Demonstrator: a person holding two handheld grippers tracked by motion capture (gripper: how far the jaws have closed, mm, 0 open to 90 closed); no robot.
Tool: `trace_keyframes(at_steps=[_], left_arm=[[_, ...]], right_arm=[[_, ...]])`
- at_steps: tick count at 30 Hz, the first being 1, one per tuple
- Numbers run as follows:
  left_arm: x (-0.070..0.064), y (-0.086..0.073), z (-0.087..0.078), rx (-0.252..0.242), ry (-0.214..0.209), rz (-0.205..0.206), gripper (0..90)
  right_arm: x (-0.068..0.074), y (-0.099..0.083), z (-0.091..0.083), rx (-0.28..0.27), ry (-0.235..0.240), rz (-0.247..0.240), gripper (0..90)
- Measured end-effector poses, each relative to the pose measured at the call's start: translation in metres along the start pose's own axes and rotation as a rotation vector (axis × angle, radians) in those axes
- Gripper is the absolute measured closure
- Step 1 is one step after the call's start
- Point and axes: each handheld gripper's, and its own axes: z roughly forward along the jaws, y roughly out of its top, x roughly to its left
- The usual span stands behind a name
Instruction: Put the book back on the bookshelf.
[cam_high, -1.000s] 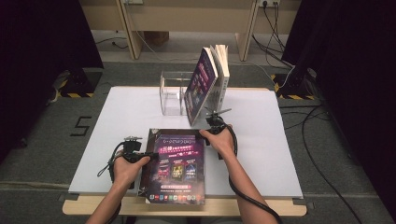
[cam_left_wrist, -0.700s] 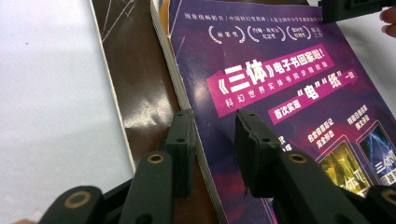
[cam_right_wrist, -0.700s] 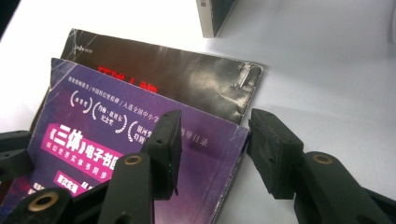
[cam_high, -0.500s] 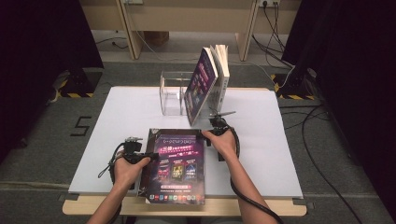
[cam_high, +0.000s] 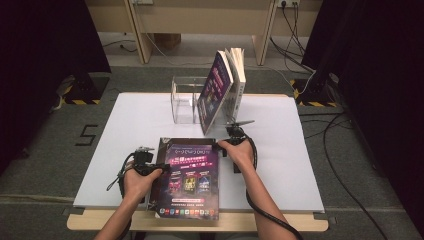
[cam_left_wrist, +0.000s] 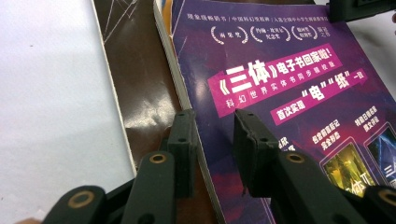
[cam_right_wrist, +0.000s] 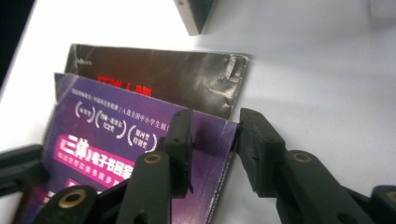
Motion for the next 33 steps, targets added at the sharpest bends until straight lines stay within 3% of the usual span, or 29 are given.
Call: trace_keyframes(at_steps=[2,9,11,14,19,22,24,29,33], left_arm=[[-0.001,0.0,0.0,0.0,0.005,0.001,68.6],[-0.003,0.001,0.0,0.005,0.019,0.011,68.7],[-0.003,0.001,0.0,0.007,0.02,0.011,68.8],[-0.003,0.001,0.0,0.007,0.023,0.011,68.8],[-0.004,0.001,0.0,0.011,0.027,0.011,68.9],[-0.004,0.001,0.0,0.011,0.027,0.01,69.0],[-0.004,0.001,0.0,0.007,0.025,0.009,69.0],[-0.006,0.0,0.002,-0.004,0.033,0.008,69.0],[-0.005,-0.001,0.001,-0.013,0.026,0.003,69.1]], right_arm=[[-0.003,0.0,0.0,-0.005,0.014,0.017,67.2],[0.005,0.0,0.0,0.001,-0.035,-0.008,68.0],[0.008,-0.001,-0.002,-0.017,-0.059,-0.05,69.1],[0.013,-0.001,-0.002,-0.014,-0.075,-0.066,69.5],[0.017,-0.002,-0.005,-0.033,-0.101,-0.16,71.0],[0.02,-0.003,-0.008,-0.05,-0.093,-0.15,71.2],[0.019,-0.005,-0.011,-0.069,-0.069,-0.113,70.5],[0.009,-0.011,-0.009,-0.016,-0.044,-0.044,60.8],[0.004,-0.014,-0.007,-0.016,-0.019,-0.009,59.2]])
